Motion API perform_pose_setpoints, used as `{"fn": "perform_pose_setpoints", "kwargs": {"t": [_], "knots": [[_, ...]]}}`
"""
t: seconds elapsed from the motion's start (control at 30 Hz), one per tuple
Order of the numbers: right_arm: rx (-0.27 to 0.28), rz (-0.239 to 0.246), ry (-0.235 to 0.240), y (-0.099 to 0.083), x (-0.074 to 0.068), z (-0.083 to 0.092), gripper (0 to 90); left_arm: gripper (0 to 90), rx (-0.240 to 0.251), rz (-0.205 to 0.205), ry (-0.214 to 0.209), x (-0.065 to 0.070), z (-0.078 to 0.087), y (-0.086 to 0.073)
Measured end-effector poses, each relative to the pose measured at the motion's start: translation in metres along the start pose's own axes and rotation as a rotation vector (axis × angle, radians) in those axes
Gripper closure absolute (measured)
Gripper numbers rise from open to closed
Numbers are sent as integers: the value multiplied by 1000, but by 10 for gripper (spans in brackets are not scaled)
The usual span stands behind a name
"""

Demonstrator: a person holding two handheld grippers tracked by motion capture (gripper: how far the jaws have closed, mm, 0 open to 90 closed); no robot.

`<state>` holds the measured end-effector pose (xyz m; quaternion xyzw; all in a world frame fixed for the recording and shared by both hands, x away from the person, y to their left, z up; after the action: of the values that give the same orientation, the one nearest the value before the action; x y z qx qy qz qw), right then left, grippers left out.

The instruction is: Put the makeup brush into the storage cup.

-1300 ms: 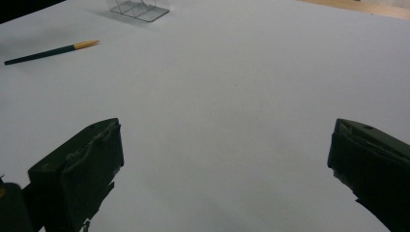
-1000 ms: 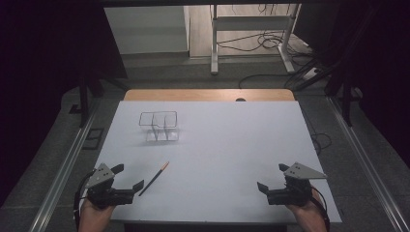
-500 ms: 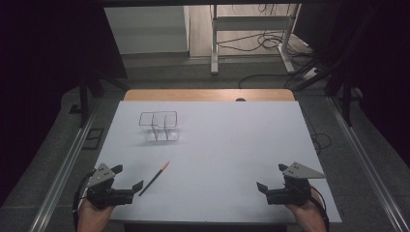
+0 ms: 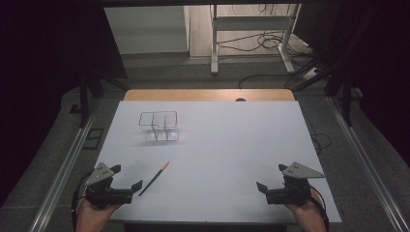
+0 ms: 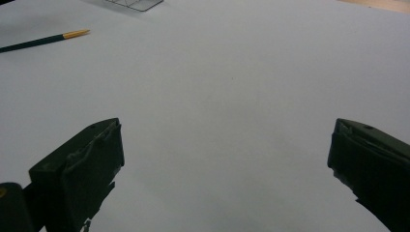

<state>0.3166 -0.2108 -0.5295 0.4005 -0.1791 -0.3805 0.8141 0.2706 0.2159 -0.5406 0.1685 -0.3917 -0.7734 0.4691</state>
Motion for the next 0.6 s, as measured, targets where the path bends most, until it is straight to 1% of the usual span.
{"fn": "perform_pose_setpoints", "kwargs": {"t": [0.2, 0.37, 0.4, 0.43, 0.5, 0.53, 0.6], "knots": [[-10, 9, -1, -1, -1, -1, 0, 56, -19, -23, 11, 3, -1, 4], [-12, 5, -2, -1, 0, -1, 0, 72, -54, -37, 11, 5, -4, 5], [-13, 6, -2, -2, 0, -1, 0, 72, -54, -37, 11, 5, -4, 5], [-14, 8, -3, -2, 0, -1, 0, 72, -70, -45, 18, 5, -6, 4], [-17, 11, -4, -2, 0, -1, 0, 72, -78, -52, 19, 5, -6, 4], [-20, 17, -4, -2, 0, -2, 0, 75, -89, -56, 4, 6, -8, 4], [-21, 19, -5, -2, 0, -2, 0, 76, -98, -63, 7, 6, -9, 4]]}}
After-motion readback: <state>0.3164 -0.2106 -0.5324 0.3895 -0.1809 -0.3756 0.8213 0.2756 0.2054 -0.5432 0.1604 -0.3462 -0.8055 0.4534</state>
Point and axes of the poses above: each handheld gripper's, and its own axes: z roughly backward along the jaws, y roughly out of its top, x roughly to its right, the point moved 10 cm from there along -z, roughly forward along the jaws, and after that the axes turned 4 degrees about -x, right-handed, at the moved point
